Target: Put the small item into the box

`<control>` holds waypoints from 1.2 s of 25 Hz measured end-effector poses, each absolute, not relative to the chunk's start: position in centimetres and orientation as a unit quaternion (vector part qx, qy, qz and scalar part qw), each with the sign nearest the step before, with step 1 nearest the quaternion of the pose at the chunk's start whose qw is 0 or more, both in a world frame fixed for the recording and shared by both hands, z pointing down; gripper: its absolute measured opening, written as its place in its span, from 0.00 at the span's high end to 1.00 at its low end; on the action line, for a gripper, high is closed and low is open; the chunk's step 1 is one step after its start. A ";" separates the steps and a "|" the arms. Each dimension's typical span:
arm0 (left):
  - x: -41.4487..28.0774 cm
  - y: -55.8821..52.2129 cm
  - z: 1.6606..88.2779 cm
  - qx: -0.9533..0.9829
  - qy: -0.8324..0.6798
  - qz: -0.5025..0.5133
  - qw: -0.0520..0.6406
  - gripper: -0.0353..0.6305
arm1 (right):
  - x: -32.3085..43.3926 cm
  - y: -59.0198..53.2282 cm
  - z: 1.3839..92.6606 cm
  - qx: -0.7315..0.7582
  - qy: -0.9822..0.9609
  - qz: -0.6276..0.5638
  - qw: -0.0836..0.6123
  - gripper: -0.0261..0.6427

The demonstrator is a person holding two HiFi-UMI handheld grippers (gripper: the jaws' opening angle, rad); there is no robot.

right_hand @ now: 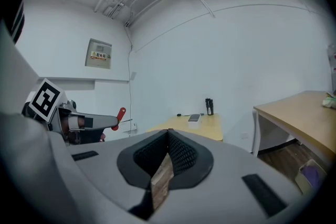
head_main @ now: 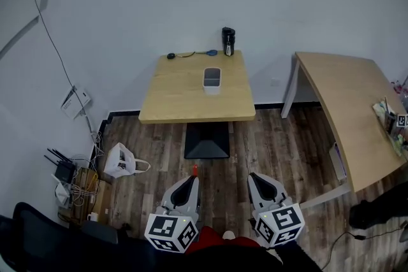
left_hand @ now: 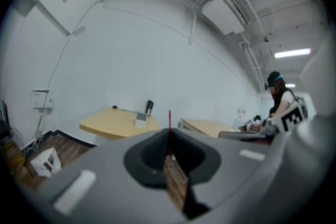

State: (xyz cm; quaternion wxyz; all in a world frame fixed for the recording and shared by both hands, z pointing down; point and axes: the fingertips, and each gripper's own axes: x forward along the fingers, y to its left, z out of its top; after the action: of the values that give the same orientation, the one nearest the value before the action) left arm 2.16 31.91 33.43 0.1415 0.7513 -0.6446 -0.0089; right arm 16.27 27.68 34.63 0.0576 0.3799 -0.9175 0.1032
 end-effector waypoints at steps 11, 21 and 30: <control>2.4 29.9 33.2 0.752 -0.645 -0.005 0.137 0.93 | 16.1 25.7 34.5 0.376 -0.919 0.109 0.054 0.95; 0.0 25.7 34.1 0.750 -0.645 -0.007 0.143 0.93 | 14.5 21.9 35.7 0.386 -0.913 0.117 0.066 0.95; -4.2 18.4 35.3 0.751 -0.641 -0.010 0.159 0.93 | 10.9 15.0 36.8 0.394 -0.907 0.124 0.081 0.95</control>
State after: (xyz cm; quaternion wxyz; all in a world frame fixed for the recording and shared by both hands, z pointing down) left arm -4.16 18.35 35.26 0.1591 0.7510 -0.6407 -0.0099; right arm 10.85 15.04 36.83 0.0812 0.3940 -0.9071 0.1243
